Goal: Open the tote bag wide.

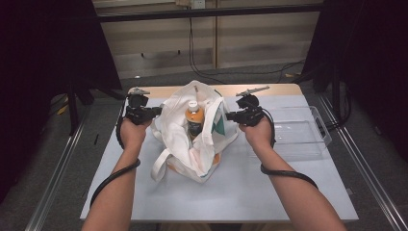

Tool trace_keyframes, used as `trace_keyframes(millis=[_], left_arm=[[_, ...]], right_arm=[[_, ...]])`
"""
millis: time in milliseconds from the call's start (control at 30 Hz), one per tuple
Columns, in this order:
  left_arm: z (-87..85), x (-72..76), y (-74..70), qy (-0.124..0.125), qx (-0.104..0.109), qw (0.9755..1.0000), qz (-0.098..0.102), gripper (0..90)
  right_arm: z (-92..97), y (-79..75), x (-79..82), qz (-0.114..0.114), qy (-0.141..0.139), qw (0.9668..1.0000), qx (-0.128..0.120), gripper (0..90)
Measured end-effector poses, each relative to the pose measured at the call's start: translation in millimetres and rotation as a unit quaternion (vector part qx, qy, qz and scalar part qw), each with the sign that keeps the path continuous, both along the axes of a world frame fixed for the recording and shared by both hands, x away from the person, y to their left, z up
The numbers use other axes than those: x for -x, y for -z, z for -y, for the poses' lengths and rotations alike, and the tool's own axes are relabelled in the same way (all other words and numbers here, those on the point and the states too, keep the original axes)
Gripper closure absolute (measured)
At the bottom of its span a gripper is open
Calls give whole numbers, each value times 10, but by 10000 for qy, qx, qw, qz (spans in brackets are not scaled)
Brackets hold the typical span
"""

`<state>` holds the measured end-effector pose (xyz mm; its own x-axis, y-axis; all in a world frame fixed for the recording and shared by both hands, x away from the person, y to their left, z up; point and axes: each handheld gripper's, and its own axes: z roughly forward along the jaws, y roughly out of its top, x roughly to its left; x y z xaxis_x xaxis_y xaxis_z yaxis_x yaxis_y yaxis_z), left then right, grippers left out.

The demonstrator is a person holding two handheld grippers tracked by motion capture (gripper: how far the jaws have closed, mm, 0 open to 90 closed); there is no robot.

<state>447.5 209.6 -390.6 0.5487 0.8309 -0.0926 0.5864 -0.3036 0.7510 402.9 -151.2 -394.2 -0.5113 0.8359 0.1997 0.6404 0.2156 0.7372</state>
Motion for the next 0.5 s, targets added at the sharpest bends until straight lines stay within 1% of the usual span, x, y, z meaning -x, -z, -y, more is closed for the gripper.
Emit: trace_keyframes(millis=[33, 67, 167, 200, 267, 300, 333, 367, 400, 500], left_arm=[[-7, 0, 27, -21, 2, 10000, -53, 877], [-5, 0, 55, -78, 52, 9999, -59, 877], [-18, -4, 118, -106, 11, 9999, -98, 877], [-25, -3, 136, -116, -49, 9998, -138, 877], [-53, -7, 182, -71, -89, 9997, -233, 877], [-58, -6, 201, -63, -112, 9996, -264, 877], [-48, 1, 222, -141, -45, 9996, -239, 878], [-49, 5, 231, -147, -30, 9996, -252, 877], [-64, 6, 229, -64, -110, 9995, -281, 877], [-68, 11, 221, -52, -143, 9995, -284, 877]], right_arm=[[5, 12, 4, -33, 28, 10000, 11, 884], [18, 25, 3, -31, 35, 10000, 13, 884], [50, 56, -1, -72, 68, 10000, 3, 884], [54, 63, 0, -105, 83, 9999, 9, 884], [63, 88, -5, -114, 75, 9999, 29, 884], [66, 95, -3, -168, 82, 9998, 7, 885], [72, 102, -4, -163, 83, 9998, 7, 884], [76, 106, -4, -175, 89, 9998, -14, 885], [80, 111, -5, -187, 98, 9998, -28, 885], [101, 126, -8, -203, 119, 9997, -5, 886]])
